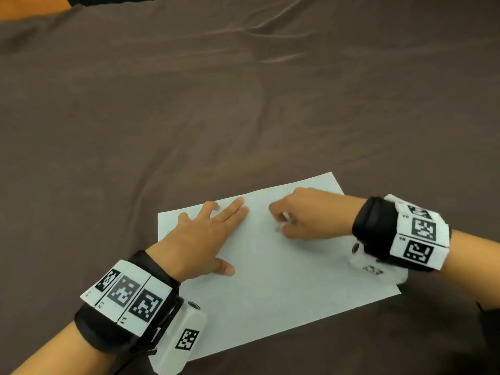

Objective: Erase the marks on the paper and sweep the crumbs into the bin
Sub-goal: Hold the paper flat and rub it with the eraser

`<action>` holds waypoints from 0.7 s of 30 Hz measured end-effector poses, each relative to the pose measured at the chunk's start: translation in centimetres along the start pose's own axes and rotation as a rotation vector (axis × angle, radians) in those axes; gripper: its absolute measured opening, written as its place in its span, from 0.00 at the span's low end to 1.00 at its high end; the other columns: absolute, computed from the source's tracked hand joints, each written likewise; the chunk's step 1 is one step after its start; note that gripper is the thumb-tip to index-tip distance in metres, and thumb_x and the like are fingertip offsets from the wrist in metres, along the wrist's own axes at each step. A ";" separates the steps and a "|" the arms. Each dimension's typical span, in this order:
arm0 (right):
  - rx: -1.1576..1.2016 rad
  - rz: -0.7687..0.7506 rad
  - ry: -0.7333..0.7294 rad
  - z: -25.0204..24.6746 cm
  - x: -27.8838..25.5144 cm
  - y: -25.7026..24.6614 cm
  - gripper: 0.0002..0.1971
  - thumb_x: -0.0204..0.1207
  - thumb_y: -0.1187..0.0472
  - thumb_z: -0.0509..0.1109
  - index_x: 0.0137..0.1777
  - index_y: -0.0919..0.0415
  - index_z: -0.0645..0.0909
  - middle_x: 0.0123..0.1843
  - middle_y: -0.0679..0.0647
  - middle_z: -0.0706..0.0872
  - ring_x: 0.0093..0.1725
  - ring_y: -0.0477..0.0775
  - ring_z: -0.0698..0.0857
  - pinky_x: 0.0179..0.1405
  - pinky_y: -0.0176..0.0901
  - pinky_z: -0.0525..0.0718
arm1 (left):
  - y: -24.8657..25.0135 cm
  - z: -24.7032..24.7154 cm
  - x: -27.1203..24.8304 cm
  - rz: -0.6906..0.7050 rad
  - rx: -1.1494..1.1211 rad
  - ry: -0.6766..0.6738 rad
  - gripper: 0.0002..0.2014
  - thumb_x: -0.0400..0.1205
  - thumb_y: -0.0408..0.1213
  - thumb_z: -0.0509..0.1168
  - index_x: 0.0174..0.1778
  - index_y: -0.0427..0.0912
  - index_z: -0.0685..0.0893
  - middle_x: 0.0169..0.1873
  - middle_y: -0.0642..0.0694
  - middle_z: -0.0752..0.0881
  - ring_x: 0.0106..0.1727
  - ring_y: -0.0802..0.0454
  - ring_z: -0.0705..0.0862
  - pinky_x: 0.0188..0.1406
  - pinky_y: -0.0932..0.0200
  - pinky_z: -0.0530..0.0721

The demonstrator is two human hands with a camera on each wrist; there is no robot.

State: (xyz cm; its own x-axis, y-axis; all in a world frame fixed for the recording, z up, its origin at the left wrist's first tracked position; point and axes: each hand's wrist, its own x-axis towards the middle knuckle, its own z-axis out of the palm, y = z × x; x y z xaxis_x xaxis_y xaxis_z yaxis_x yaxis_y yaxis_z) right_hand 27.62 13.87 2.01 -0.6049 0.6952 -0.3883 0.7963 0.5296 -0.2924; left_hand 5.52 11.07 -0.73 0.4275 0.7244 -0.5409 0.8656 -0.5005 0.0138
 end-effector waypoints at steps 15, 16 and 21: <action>0.038 -0.128 -0.093 2.2 -1.3 -2.0 0.05 0.76 0.59 0.64 0.42 0.60 0.73 0.30 0.47 0.74 0.30 0.47 0.71 0.33 0.47 0.71 | 0.0 -0.1 -0.1 0.001 -0.005 -0.001 0.53 0.79 0.58 0.69 0.84 0.56 0.32 0.82 0.63 0.29 0.83 0.49 0.45 0.71 0.44 0.70; 0.034 -0.106 -0.072 1.8 -1.1 -1.5 0.05 0.76 0.59 0.65 0.43 0.60 0.73 0.30 0.46 0.74 0.31 0.47 0.71 0.33 0.47 0.70 | 0.0 -0.1 -0.1 0.001 -0.005 -0.004 0.53 0.79 0.57 0.69 0.84 0.56 0.32 0.82 0.63 0.29 0.83 0.49 0.45 0.71 0.44 0.70; -0.019 0.019 0.045 0.7 -0.4 0.4 0.05 0.77 0.58 0.64 0.43 0.58 0.72 0.31 0.45 0.72 0.37 0.53 0.72 0.31 0.45 0.68 | 0.3 -0.2 -0.3 -0.003 -0.019 -0.011 0.53 0.80 0.56 0.69 0.84 0.56 0.32 0.82 0.63 0.29 0.83 0.49 0.45 0.71 0.44 0.69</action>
State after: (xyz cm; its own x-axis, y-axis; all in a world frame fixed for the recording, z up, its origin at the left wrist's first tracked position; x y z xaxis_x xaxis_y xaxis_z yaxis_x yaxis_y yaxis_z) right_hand 28.13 13.47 1.42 -0.5897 0.7260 -0.3538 0.8075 0.5252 -0.2684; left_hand 5.70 10.83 -0.40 0.4218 0.7205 -0.5504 0.8717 -0.4892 0.0277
